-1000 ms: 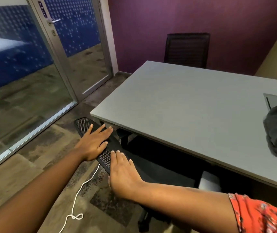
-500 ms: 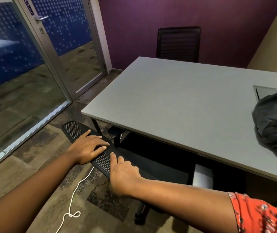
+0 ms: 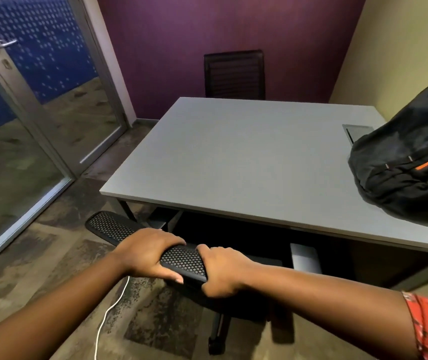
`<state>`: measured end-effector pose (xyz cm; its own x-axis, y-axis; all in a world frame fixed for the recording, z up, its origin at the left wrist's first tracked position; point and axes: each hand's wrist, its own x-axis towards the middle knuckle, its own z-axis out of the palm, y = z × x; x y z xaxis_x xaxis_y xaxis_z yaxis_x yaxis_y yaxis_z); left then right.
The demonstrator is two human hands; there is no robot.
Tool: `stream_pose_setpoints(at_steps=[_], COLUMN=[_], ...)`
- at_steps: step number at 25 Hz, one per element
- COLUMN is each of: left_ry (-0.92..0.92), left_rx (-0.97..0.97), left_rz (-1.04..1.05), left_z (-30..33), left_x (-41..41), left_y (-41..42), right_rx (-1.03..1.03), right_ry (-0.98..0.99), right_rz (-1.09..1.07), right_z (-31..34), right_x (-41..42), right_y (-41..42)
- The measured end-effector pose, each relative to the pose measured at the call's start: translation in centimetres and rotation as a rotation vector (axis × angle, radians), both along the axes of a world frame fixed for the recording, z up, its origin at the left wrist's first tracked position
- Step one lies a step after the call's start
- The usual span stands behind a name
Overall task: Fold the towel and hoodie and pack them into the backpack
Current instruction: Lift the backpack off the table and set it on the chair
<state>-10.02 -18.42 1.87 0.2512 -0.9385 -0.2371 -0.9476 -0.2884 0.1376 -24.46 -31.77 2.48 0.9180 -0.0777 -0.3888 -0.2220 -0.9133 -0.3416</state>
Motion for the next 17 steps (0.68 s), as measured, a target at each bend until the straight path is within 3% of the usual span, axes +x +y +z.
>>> stream_pose_setpoints(at_steps=[17], left_ry=[-0.046], left_rx=[-0.061], left_rz=[-0.095], left_z=[-1.0], left_x=[-3.4], left_y=[-3.0], right_rx=[-0.134], right_ry=[0.029], right_rz=[-0.074], right_z=[-0.3], right_x=[-3.6], right_y=[-2.2])
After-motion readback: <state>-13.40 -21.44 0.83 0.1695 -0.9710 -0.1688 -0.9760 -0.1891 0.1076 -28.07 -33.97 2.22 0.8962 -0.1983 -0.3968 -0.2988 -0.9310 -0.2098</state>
